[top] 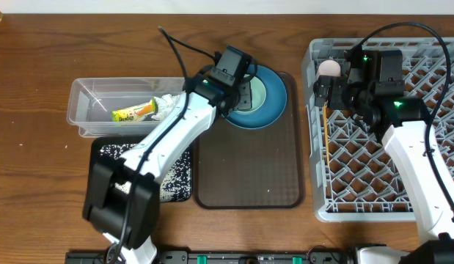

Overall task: Sort waste into correct bins and load items into the dishwasher rack
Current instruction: 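Reach the left gripper down to the green bowl on the plate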

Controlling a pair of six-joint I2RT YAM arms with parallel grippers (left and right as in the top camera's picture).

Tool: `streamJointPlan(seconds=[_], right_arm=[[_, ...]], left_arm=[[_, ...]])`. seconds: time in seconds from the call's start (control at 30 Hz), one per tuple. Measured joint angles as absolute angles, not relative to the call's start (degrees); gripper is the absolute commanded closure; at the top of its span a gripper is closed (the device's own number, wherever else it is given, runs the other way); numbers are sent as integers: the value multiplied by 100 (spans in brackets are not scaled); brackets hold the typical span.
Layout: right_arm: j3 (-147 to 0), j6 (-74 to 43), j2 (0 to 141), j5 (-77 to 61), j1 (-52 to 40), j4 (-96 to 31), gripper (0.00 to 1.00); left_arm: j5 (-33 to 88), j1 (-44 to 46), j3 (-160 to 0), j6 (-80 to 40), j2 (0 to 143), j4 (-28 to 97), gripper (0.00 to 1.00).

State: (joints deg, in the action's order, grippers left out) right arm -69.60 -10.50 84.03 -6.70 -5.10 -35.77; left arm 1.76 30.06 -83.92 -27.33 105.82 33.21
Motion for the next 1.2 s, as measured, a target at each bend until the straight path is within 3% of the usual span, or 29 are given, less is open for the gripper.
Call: streamJointPlan(seconds=[1.2], right_arm=[[-6960, -1050, 8403, -670, -510, -3577, 1]], left_arm=[[-644, 2897, -8390, -2875, 11542, 2652, 55]])
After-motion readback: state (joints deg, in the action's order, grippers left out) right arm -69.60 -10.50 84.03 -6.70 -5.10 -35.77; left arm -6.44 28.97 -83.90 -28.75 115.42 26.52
